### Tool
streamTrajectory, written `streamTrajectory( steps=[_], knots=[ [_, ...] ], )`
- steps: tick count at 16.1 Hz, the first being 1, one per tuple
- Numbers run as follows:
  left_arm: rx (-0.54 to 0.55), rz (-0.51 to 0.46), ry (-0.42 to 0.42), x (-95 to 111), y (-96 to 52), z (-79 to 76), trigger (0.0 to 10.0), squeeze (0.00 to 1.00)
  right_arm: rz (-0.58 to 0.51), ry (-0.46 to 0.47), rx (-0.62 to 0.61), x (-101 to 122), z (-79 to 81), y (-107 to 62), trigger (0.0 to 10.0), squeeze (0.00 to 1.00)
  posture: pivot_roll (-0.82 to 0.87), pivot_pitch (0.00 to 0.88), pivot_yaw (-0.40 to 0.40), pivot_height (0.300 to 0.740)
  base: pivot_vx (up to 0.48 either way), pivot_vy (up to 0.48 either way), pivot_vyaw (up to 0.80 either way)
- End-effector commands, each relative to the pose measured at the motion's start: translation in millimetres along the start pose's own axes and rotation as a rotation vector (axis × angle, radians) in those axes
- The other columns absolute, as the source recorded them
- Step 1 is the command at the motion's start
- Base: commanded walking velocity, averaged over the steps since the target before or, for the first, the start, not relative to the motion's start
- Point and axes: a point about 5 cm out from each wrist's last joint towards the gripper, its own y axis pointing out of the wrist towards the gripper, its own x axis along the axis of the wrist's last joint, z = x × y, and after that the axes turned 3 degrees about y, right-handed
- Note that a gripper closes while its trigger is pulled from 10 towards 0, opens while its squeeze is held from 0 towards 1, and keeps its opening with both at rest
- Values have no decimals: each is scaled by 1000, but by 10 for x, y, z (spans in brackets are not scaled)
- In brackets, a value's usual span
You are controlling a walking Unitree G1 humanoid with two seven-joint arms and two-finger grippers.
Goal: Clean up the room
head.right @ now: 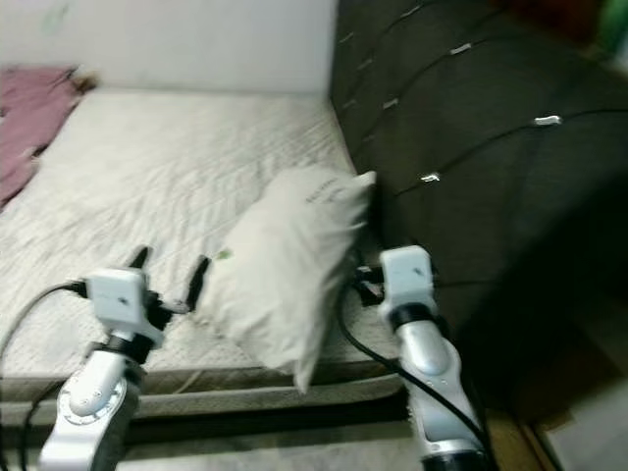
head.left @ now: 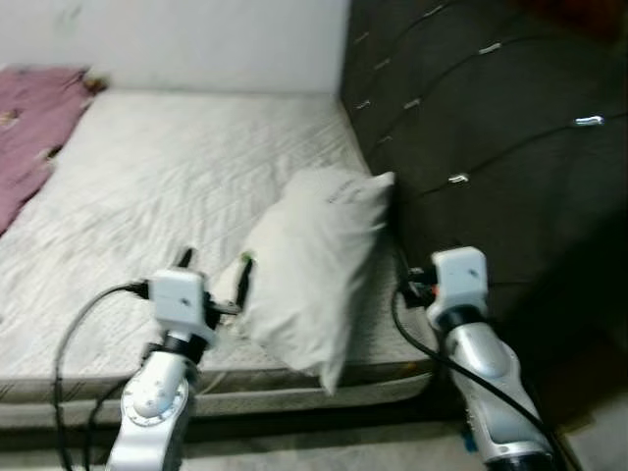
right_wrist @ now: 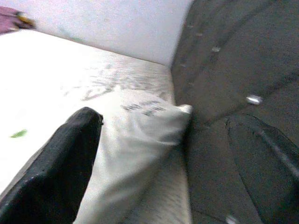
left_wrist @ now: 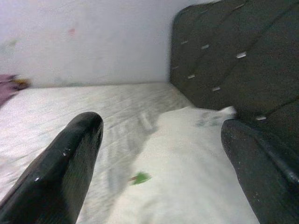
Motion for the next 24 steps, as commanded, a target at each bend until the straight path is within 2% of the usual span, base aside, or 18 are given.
streamTrajectory(
  steps=[1,5,24],
  knots=[
    [2,11,11,-2,16,-27,10000,0,-1,-4,-20,-5,-57,-13,10000,0,-40,52,-37,740,0,0,0],
    [-26,-15,25,18,27,-33,10000,0,-10,-10,-10,2,-48,-3,10000,0,-38,43,-35,740,0,0,0],
    [-72,-34,25,39,48,-73,10000,0,-20,-14,-18,-3,-27,18,10000,0,-35,37,-29,740,342,0,0]
  ],
)
